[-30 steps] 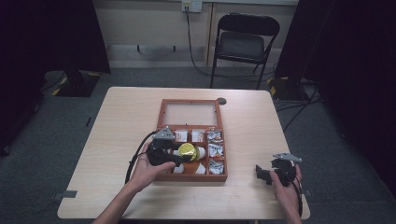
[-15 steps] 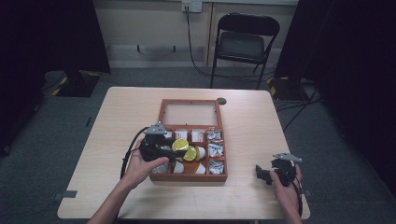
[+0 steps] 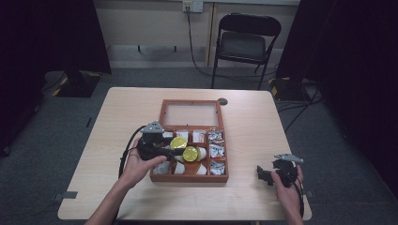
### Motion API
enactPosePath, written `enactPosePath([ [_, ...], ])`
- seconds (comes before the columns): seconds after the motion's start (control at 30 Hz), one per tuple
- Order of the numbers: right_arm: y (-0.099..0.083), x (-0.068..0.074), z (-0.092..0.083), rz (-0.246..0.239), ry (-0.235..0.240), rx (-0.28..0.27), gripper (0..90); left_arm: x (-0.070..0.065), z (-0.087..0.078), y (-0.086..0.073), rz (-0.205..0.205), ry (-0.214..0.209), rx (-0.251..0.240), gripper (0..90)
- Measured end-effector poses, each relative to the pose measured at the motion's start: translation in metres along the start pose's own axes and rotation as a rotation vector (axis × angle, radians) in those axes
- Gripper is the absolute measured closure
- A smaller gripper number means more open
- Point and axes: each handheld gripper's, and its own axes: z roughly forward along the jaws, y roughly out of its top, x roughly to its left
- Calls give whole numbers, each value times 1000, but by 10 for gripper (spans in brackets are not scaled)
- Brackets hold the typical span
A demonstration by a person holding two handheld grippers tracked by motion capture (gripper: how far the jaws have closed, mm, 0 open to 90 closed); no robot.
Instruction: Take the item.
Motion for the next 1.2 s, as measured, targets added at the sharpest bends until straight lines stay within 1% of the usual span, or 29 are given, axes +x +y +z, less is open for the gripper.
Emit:
enactPosePath([
  [0.1,0,0,0,2,0,-1,0,3,-2,-1,-2,12,-1,385],
  [0.47,0,0,0,1,0,-1,0,9,-9,-2,-14,26,-11,385],
  [0.5,0,0,0,1,1,0,0,10,-11,-2,-13,36,-12,385],
  [0.67,0,0,0,1,0,0,0,14,-15,-2,-22,44,-20,384],
  [0.97,0,0,0,1,1,-1,0,25,-28,-3,-42,75,-41,385],
  [1.0,0,0,0,2,0,-1,0,28,-31,-4,-44,85,-45,385],
  [1.1,0,0,0,1,1,-1,0,30,-33,-4,-48,97,-44,385],
  [1.13,0,0,0,1,1,0,0,32,-36,-5,-46,111,-42,385],
  [1.2,0,0,0,1,1,-1,0,33,-38,-6,-51,111,-43,385],
])
